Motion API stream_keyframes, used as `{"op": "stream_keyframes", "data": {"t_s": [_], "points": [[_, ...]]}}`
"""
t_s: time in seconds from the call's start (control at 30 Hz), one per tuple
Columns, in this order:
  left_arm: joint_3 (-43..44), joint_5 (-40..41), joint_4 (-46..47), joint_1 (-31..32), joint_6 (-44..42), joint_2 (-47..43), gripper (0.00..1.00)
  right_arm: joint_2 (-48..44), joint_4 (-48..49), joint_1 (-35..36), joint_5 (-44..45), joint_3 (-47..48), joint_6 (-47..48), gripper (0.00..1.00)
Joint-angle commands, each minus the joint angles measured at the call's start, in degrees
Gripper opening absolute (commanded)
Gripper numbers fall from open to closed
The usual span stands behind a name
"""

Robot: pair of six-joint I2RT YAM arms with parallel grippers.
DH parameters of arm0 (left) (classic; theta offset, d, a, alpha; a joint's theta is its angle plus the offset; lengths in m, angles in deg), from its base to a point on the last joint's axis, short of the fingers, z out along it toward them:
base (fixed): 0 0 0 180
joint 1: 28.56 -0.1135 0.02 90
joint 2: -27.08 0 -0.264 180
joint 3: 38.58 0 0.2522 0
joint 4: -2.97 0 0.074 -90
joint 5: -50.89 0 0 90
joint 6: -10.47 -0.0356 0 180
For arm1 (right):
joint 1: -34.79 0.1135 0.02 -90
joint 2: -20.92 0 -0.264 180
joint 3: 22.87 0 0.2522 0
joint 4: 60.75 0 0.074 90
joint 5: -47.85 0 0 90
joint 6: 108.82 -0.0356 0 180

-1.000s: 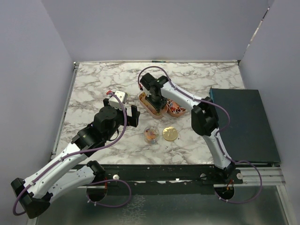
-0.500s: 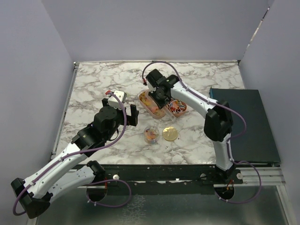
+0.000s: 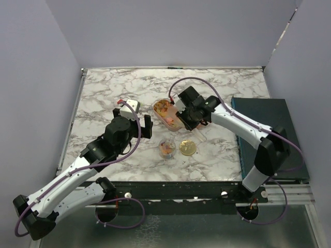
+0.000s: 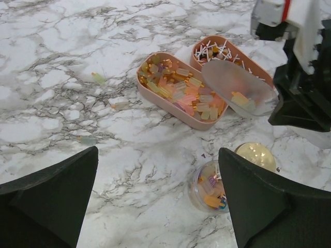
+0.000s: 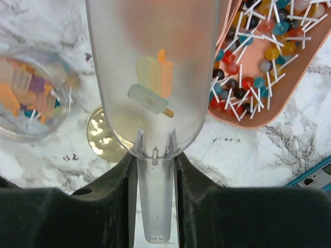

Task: Pack the candies
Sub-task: Scoop the fake candies from the storage box.

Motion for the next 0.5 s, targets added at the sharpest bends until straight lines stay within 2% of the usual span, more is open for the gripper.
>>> {"op": "stream_keyframes", "data": {"t_s": [0.0, 0.27, 0.47], "points": [[-0.8, -1.9, 0.0, -0.4, 0.5, 1.2, 0.99, -8.4, 5.9, 0.7, -3.4, -7.3, 5.8, 0.00], [-1.1, -8.9, 1.6, -0.6, 0.1, 3.0, 0.99, -18.7, 8.4, 4.6, -8.1, -17.6, 13.5, 0.01], [-1.4, -13.8, 2.8, -0.6, -0.3, 4.0, 0.99, -21.6, 7.4, 8.3, -10.3, -19.5, 17.0, 0.01]]}}
